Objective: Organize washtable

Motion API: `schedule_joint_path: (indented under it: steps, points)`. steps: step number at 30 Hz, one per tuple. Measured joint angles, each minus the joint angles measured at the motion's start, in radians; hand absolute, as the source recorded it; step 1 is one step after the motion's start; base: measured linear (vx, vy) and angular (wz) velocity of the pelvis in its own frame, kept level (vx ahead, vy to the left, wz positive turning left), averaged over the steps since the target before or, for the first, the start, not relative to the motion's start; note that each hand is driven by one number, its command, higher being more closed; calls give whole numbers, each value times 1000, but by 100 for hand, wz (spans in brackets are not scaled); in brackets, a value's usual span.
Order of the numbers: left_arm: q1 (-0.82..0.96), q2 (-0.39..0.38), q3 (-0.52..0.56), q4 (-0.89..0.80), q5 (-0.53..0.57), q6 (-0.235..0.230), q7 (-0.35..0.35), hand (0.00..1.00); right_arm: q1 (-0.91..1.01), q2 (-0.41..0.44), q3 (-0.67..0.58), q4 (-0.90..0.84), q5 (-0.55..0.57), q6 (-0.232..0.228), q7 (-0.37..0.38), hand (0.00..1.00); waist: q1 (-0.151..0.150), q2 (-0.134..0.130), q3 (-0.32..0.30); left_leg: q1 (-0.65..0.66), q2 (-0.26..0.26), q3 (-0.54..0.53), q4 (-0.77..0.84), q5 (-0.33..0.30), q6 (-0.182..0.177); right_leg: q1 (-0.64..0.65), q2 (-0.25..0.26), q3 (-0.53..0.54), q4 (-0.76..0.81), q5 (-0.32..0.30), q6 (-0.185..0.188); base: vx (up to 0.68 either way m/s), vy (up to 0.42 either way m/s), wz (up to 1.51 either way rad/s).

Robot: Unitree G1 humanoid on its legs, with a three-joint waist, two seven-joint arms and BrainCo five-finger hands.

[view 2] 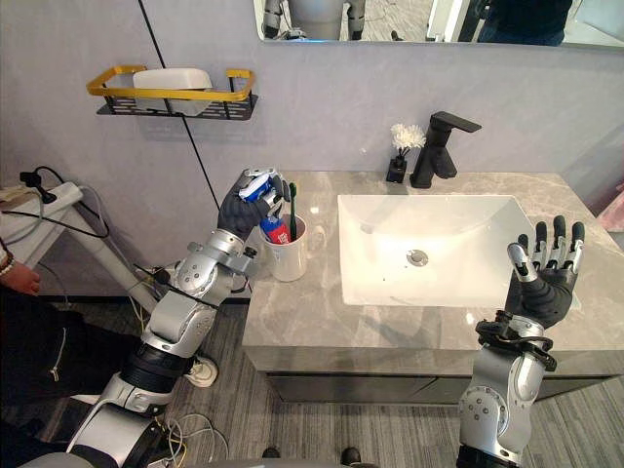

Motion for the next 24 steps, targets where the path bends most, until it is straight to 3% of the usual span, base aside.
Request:
schedule_joint_path:
  steps: [2, 3, 10, 14, 24]
  points:
    - [-3, 0, -1, 8, 10, 1, 0, 100, 0, 0, 0, 0, 0, -2, 0, 0, -1, 0, 1, -5, 0, 5, 0, -1, 2, -5, 0, 1, 0, 0, 0, 18, 13, -5]
    - [-11, 1, -2, 12, 12, 3, 0, 0, 0, 0, 0, 0, 0, -4, 0, 0, -1, 1, 3, -15, 0, 8, 0, -1, 2, -16, -1, 4, 2, 1, 1, 32, 12, -6]
    - [-84, 11, -3, 19, 23, 4, 0, 0, -2, 1, -7, 0, -1, -4, -6, 0, -2, 5, 36, -22, -1, 10, 5, -1, 4, -19, -1, 5, 2, 9, -7, 26, 7, -1]
    - [-104, 29, 5, 19, 33, 2, 1, 0, 5, 1, -79, -11, 14, -15, 8, 0, -4, 14, 42, -23, -1, 14, 5, -5, 5, -23, -1, 11, 2, 9, -7, 15, 8, -4]
    - [-138, 61, 31, 16, 48, 1, 11, 0, 10, 1, -73, -11, 9, -12, 13, 0, -13, 31, 51, -25, -1, 10, 3, -6, 5, -23, 0, 6, 2, 9, -7, 3, 4, 1]
